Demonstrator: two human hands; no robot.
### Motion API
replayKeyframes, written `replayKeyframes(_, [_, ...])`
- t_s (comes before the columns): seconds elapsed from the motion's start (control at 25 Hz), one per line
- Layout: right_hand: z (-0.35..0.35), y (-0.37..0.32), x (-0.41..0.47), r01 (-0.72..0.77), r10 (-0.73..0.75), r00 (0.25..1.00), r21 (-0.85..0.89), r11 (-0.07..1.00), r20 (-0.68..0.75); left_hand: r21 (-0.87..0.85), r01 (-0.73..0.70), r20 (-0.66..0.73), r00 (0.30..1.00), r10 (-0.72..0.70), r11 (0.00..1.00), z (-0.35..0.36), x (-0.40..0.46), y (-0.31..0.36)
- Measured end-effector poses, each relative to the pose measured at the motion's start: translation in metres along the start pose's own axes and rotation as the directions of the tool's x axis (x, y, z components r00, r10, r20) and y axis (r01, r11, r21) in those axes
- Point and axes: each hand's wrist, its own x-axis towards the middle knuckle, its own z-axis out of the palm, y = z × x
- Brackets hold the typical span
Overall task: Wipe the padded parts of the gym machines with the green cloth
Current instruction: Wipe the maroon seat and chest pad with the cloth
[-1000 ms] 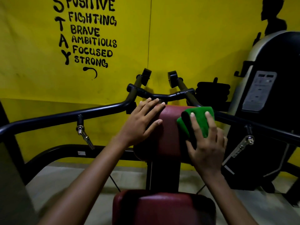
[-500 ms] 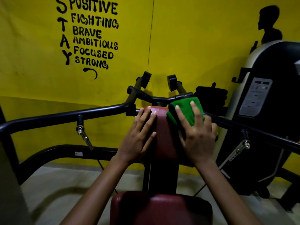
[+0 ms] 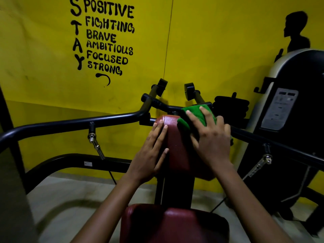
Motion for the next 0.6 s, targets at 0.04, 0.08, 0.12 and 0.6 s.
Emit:
replayKeyframes(0.04, [0.001,-0.003,0.0,-0.013,0.013,1.0,-0.006,1.0,-0.008,0.0,0.005,0.0,1.0,-0.005,1.0,0.0,-0.001,0.001])
replayKeyframes(0.08, [0.002,-0.006,-0.013,0.012,-0.013,0.999,-0.027,1.0,-0.03,-0.001,0.01,0.004,1.0,-0.01,1.0,0.0,-0.001,0.001])
replayKeyframes(0.12, [0.004,-0.009,-0.034,0.067,-0.069,0.996,-0.048,0.997,-0.049,0.001,0.014,0.009,1.0,-0.014,1.0,0.0,-0.002,0.001])
replayKeyframes(0.6, [0.006,-0.014,-0.01,0.091,-0.092,0.995,-0.012,0.996,-0.04,-0.002,0.009,0.021,1.0,-0.009,1.0,-0.001,-0.008,-0.003])
